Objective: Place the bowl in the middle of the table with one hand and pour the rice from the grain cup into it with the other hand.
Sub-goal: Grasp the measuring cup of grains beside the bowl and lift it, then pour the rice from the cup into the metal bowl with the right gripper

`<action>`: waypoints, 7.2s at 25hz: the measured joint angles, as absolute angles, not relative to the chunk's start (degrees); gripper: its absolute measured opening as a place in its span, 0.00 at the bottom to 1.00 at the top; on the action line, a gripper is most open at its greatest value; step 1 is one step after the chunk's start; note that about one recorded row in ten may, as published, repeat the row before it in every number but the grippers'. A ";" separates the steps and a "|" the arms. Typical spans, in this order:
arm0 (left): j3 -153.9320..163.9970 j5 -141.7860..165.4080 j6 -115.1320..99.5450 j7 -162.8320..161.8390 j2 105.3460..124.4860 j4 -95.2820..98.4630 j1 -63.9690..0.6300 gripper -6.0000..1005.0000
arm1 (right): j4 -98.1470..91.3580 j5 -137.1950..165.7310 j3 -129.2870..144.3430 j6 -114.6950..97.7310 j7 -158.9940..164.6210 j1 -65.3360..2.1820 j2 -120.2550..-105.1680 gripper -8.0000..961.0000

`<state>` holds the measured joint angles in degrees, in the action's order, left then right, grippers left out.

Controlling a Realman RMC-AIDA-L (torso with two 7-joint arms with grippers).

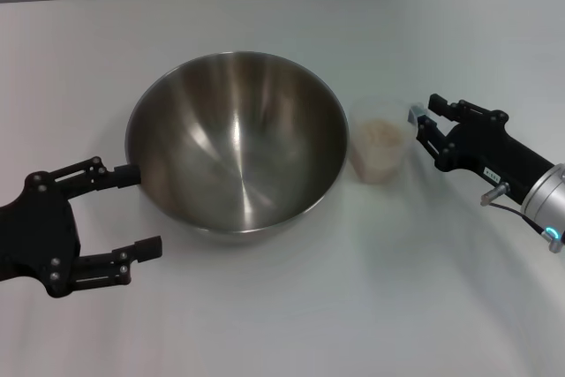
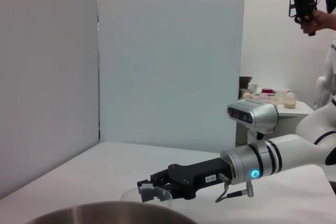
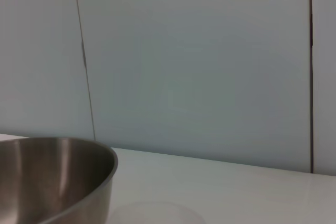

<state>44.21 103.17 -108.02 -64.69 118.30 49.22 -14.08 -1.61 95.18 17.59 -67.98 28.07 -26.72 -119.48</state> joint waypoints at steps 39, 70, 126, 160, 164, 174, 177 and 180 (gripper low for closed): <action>44.56 103.32 -108.01 -63.98 118.30 49.22 -13.85 0.82 | -0.49 95.10 17.43 -68.42 27.98 -26.37 -119.53 0.03; 44.15 102.86 -108.05 -64.03 118.25 49.21 -14.50 0.82 | -10.88 95.10 14.85 -86.25 28.28 -28.75 -119.16 0.03; 39.52 102.82 -107.95 -64.57 117.87 49.27 -15.96 0.82 | 6.95 95.37 15.73 -81.72 -69.87 -41.76 -119.69 0.03; 39.02 103.06 -107.87 -64.07 117.86 49.39 -16.05 0.82 | 9.75 97.12 15.56 -83.36 -88.28 -41.82 -119.79 0.03; 39.02 103.11 -107.84 -64.07 117.86 49.40 -16.07 0.82 | 9.87 97.12 15.62 -83.48 -88.30 -41.81 -119.80 0.03; 39.02 103.17 -107.84 -64.06 117.86 49.78 -15.94 0.82 | 11.14 97.20 15.35 -83.57 -91.00 -41.60 -119.84 0.03; 39.02 103.21 -107.84 -64.06 117.86 49.85 -16.06 0.82 | 11.92 97.12 15.04 -84.01 -91.34 -41.58 -119.86 0.03; 39.02 103.25 -107.84 -64.05 117.85 50.13 -16.06 0.82 | 11.82 97.08 14.97 -84.00 -91.33 -41.39 -119.87 0.03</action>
<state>39.02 103.25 -107.84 -64.05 117.85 50.13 -16.06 11.82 97.08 14.97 -84.00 -91.33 -41.39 -119.87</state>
